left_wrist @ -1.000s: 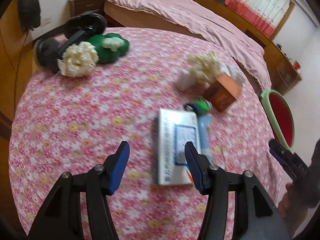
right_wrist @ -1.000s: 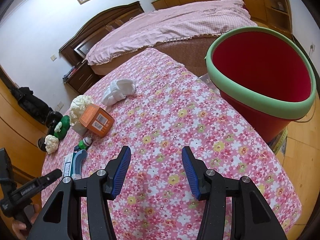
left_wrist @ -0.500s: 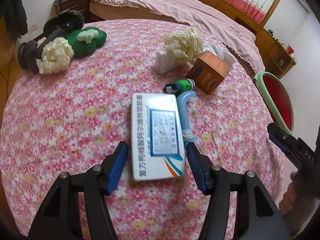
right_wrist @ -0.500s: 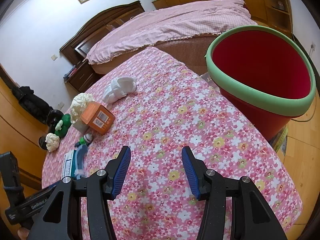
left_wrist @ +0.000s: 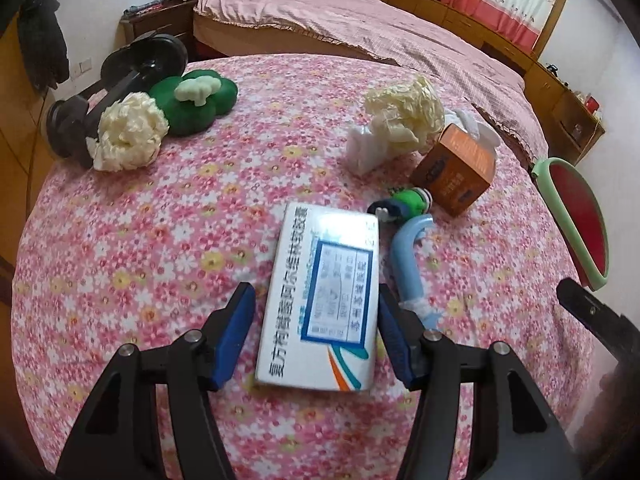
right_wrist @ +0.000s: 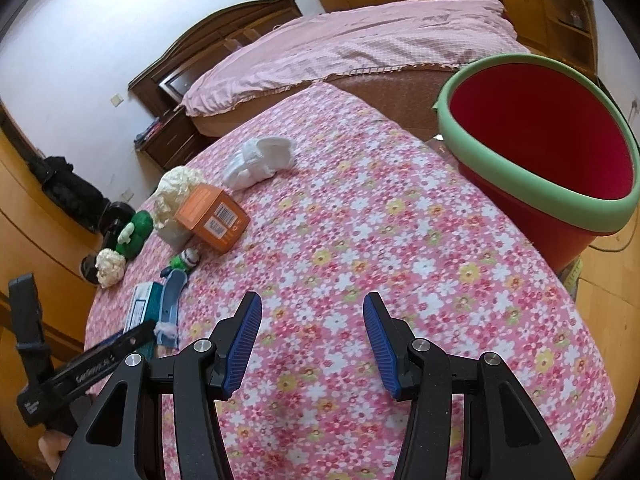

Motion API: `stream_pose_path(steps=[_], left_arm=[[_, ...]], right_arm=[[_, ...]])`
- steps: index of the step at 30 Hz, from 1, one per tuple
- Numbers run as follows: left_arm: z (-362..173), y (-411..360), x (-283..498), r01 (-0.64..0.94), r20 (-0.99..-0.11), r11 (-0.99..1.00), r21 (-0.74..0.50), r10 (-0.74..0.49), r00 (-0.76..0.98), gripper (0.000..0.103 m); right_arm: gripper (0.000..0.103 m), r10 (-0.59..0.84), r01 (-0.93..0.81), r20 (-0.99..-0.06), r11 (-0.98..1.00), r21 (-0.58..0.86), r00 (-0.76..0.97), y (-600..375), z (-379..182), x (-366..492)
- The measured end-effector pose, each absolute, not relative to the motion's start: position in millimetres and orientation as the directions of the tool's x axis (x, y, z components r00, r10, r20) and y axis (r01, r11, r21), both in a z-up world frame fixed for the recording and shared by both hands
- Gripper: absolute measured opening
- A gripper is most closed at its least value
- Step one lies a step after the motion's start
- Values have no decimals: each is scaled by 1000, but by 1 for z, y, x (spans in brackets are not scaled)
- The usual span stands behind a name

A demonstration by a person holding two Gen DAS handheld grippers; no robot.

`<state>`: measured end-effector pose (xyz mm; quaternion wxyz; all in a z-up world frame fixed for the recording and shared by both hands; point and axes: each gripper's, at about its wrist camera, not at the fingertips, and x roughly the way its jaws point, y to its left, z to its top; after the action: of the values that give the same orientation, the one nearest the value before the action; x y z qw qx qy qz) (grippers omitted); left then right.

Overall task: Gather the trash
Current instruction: 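Close the left tool on the white medicine box and lift it, then close the right tool on the blue curved tube while the left tool holds the box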

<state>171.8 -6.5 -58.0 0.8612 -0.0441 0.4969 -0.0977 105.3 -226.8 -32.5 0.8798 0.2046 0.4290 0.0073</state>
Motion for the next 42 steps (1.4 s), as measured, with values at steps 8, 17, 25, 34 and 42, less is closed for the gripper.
stream_pose_path(steps=[8,17,25,34,42], left_arm=[[-55,0,168,113,-835,979,-171,-205,510,53],[-44,45,155,-17,-817,986,-167,-129,563,53],[-46,79,148,-109,-811,981,-162,-69,581,53],[-54,99,145,-149,-815,972,-179,-62,576,53],[-57,103,144,-154,-816,969,-191,-69,574,53]], right_arm=[[54,204,106,-759,935,337,618,-203,-30,107],[54,248,-5,-764,952,305,595,-159,-24,121],[54,294,-104,-783,953,285,548,-113,-32,138],[54,305,-162,-799,952,259,517,-79,-43,147],[44,286,-157,-805,958,239,521,-74,-53,150]])
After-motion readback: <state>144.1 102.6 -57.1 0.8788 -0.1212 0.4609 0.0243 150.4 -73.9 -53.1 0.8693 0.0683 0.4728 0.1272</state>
